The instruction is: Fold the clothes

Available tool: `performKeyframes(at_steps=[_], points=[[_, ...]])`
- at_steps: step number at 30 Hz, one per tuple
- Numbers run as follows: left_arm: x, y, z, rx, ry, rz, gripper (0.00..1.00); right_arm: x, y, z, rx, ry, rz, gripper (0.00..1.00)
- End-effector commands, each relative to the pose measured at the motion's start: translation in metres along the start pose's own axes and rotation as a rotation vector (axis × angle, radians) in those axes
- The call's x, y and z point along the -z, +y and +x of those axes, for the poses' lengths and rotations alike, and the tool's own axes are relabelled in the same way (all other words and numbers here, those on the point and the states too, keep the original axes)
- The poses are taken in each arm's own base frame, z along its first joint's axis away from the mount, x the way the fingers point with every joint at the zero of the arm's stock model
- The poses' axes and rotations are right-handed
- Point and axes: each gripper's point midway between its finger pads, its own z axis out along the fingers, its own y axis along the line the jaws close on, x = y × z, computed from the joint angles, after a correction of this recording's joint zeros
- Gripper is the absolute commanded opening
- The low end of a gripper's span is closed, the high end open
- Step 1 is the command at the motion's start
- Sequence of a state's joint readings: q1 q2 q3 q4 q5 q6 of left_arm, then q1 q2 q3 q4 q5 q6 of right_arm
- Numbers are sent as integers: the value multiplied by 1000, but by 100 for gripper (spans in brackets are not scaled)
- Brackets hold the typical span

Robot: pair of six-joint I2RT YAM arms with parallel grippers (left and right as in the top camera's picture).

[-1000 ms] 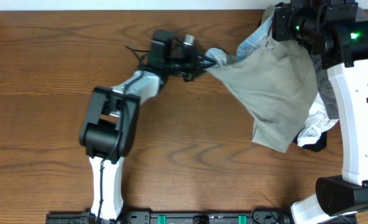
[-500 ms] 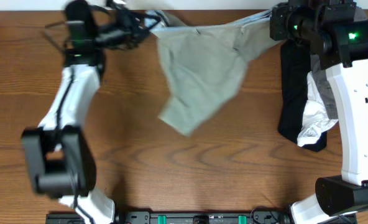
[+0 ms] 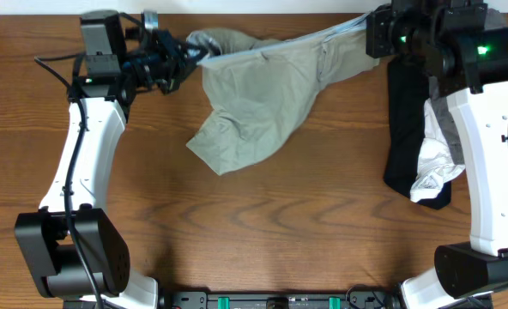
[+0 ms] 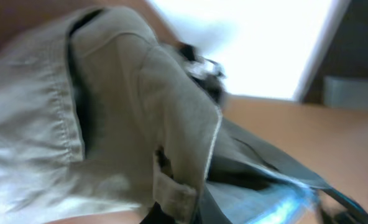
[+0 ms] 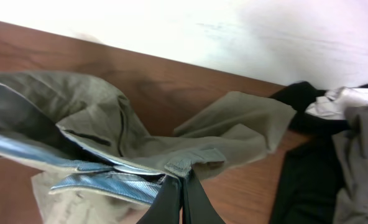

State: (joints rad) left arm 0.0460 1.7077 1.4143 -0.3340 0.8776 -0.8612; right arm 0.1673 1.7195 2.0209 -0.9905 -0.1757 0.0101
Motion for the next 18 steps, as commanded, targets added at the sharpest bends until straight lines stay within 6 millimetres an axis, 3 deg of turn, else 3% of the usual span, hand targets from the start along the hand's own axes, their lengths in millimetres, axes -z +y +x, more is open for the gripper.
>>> performKeyframes(at_steps=[1, 5, 8, 13, 18], points=[[15, 47, -38, -86, -210, -251, 6, 6, -17, -5, 8, -18, 75, 1], [33, 72, -41, -152, -262, -426, 6, 4, -18, -5, 8, -19, 75, 1], [52, 72, -43, -206, -312, -500, 6, -2, -19, -3, 6, -8, 75, 1], [103, 35, -42, -331, -446, -555, 6, -23, -22, 6, -7, 36, 71, 1], [130, 4, -15, -399, -464, -525, 6, -46, -12, 14, -11, 70, 4, 1]])
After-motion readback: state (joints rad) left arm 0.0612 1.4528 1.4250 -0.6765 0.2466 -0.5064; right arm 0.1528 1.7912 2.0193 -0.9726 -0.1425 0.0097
